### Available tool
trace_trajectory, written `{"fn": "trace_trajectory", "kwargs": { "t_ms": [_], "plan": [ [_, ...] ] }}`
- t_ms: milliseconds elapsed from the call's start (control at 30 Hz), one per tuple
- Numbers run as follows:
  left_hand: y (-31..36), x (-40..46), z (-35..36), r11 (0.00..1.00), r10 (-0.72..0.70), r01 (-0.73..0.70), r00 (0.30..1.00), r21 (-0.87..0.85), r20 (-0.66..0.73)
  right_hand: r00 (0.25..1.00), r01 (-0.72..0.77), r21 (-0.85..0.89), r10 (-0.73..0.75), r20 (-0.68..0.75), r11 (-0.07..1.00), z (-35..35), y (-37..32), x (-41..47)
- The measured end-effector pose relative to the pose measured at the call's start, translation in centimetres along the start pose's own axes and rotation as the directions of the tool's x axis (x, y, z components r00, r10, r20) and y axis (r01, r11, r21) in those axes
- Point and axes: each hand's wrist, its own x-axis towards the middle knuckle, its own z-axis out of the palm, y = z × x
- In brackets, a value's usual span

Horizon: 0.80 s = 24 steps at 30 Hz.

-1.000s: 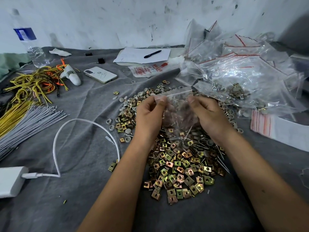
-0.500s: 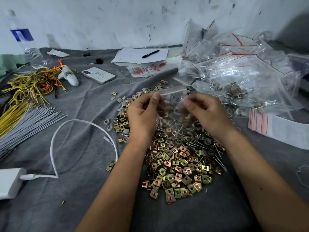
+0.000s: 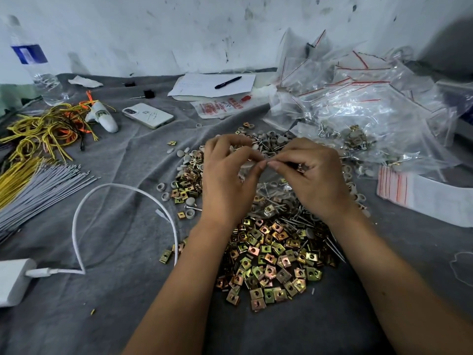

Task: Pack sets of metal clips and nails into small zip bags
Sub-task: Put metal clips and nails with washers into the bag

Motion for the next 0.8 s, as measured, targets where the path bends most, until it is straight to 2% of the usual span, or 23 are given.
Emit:
{"fn": "trace_trajectory", "kwargs": {
  "t_ms": [167, 267, 433, 800],
  "plan": [
    [-0.31, -0.03, 0.25, 1.0, 0.01, -0.009, 0.996, -0.006, 0.086, 1.0, -0.004, 0.03, 0.004, -0.021, 1.0, -0.22, 0.25, -0.04],
    [-0.13, -0.01, 0.36, 1.0, 0.005, -0.003, 0.997, -0.022, 0.083, 0.999, -0.018, 0.056, 0.02, -0.026, 0.998, -0.35, 0.24, 0.0],
    [0.01, 0.09, 0.07, 0.998, -0.028, 0.032, 0.997, -0.055, 0.077, 1.0, 0.009, 0.002, -0.009, 0.027, 1.0, -0.3, 0.0, -0.05],
    [-0.13, 0.19, -0.01, 0.997, -0.034, 0.043, 0.987, -0.056, 0.156, 0.997, -0.025, -0.032, 0.027, 0.075, 0.999, -0.36, -0.17, -0.09]
  ]
}}
